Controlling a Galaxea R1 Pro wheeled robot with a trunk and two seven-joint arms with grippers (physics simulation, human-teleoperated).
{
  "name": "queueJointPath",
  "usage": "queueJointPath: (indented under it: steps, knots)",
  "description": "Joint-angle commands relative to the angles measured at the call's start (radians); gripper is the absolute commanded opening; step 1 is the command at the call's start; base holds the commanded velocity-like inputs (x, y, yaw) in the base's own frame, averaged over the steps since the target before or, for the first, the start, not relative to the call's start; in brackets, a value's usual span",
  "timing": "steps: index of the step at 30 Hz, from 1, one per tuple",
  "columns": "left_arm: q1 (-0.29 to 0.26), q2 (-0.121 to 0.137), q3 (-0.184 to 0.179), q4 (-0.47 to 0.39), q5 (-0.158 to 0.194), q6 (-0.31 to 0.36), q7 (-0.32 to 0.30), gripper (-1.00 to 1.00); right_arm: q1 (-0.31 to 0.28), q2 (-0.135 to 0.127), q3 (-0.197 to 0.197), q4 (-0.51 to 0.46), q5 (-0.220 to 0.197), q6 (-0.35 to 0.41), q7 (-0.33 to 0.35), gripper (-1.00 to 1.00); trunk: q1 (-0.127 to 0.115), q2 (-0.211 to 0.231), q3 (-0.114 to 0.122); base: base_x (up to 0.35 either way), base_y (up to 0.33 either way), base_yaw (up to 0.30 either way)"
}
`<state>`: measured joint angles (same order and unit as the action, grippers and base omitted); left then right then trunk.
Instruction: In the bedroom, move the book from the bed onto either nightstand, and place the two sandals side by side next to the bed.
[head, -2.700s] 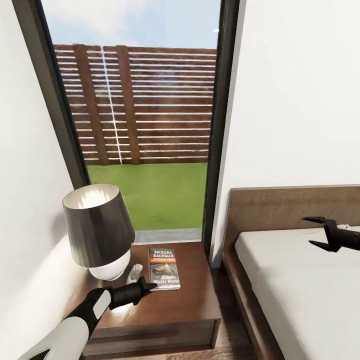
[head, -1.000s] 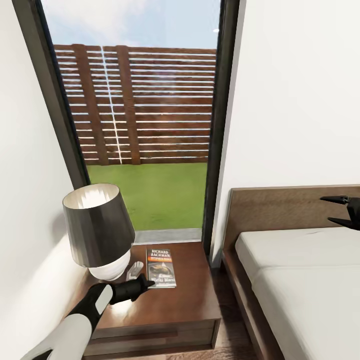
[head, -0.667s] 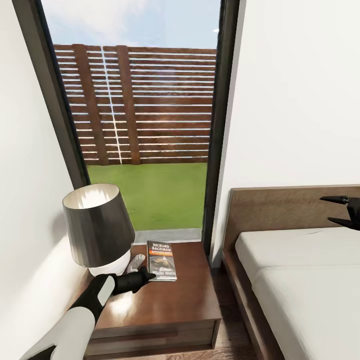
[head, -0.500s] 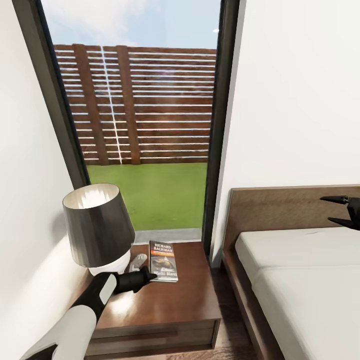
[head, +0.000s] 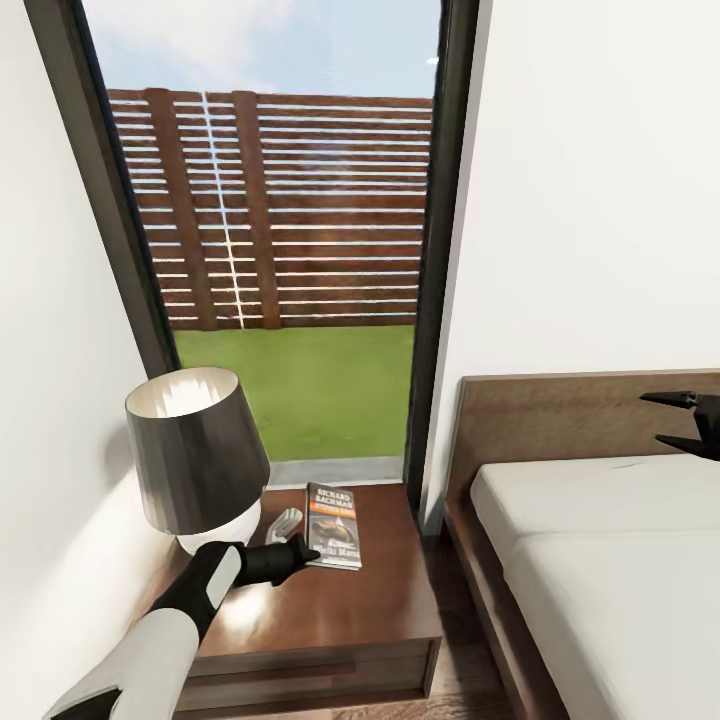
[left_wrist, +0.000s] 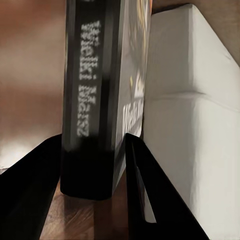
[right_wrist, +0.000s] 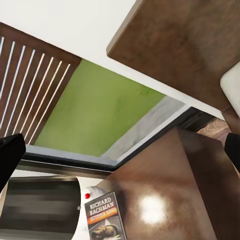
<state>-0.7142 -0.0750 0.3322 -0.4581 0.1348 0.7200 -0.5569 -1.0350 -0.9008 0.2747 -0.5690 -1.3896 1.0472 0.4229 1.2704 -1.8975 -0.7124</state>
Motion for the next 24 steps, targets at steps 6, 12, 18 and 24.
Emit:
queueJointPath:
  steps: [6,12,18,24]
  knots:
    - [-0.001,0.000,0.004,-0.001,0.003,0.007,0.000,-1.00,-0.002,-0.001,0.006,0.001,0.004,0.000,0.010,1.00,0.023,-0.043,-0.020,0.000,0.000,0.000]
    - [-0.001,0.001,0.004,-0.002,0.004,0.007,-0.002,-1.00,-0.002,-0.001,0.006,0.001,0.004,0.000,0.010,1.00,0.046,-0.085,-0.039,0.000,0.000,0.000]
    - [-0.001,0.002,0.003,-0.002,0.004,0.008,-0.003,-1.00,-0.002,-0.001,0.006,0.001,0.005,0.000,0.010,1.00,0.065,-0.120,-0.054,0.000,0.000,0.000]
    - [-0.001,0.002,0.003,-0.008,0.005,0.013,-0.003,-1.00,-0.002,-0.001,0.006,0.003,0.006,0.000,0.010,1.00,0.065,-0.120,-0.054,0.000,0.000,0.000]
